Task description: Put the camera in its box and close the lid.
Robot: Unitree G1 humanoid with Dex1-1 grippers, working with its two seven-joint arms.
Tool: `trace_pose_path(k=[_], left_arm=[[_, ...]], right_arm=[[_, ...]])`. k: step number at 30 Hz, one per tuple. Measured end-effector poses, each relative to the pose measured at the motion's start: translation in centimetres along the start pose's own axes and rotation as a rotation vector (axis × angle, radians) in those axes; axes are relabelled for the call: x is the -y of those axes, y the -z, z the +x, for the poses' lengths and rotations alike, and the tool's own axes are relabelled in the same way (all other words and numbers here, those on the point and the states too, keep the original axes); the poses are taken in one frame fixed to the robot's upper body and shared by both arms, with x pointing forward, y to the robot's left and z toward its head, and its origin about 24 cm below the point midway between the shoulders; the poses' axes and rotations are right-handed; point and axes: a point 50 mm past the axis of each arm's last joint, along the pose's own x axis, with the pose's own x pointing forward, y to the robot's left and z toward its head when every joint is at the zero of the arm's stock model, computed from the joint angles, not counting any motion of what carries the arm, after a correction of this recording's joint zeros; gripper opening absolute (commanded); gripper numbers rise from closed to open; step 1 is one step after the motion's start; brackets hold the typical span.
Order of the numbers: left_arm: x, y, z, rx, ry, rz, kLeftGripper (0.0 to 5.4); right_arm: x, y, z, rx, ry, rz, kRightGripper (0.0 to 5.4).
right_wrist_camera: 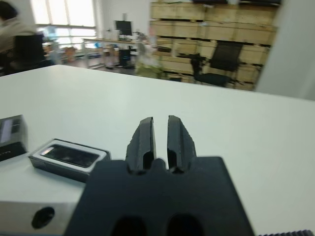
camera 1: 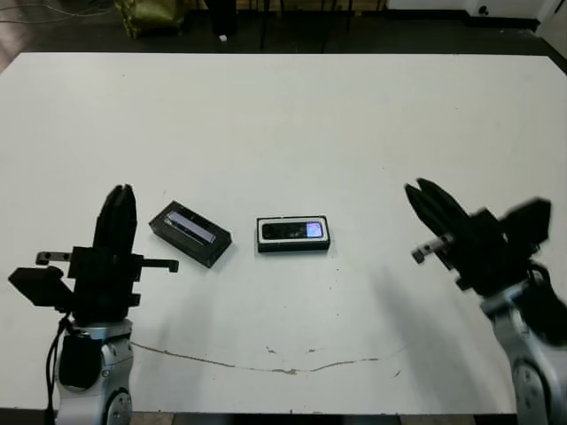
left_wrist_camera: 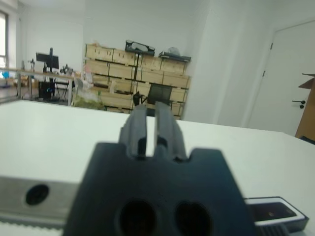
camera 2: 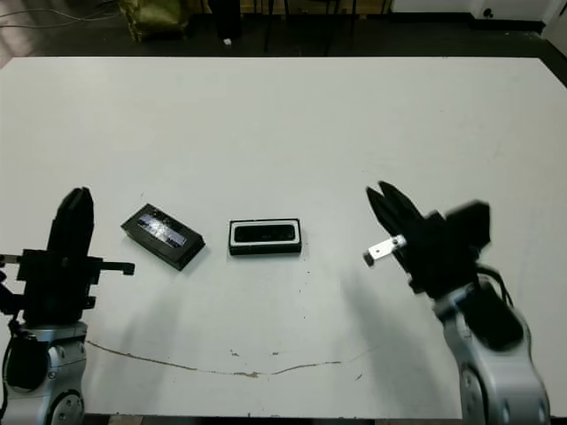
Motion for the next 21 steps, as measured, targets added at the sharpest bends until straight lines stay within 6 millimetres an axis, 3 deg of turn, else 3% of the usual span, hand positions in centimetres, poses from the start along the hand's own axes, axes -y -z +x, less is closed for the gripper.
trace_pose_path(k=[10,13,21], left_arm=[[-0.5,-0.8,0.9,0.028,0.041,0.083,0.0],[-0.7,-1.3,1.6,0.016,0.082,0.137,0.0],[-0.9,-5.6,7.4,-0.071,0.35,0.431,0.0]], right_arm=[[-0.3,0.3,-0.5,0.204,0.198,-0.259,0.01],[-0.3,0.4,-0.5,0.211,0.206,-0.267,0.01],[-0.5,0.5,-0.4,0.219,0.209,-0.257,0.01]])
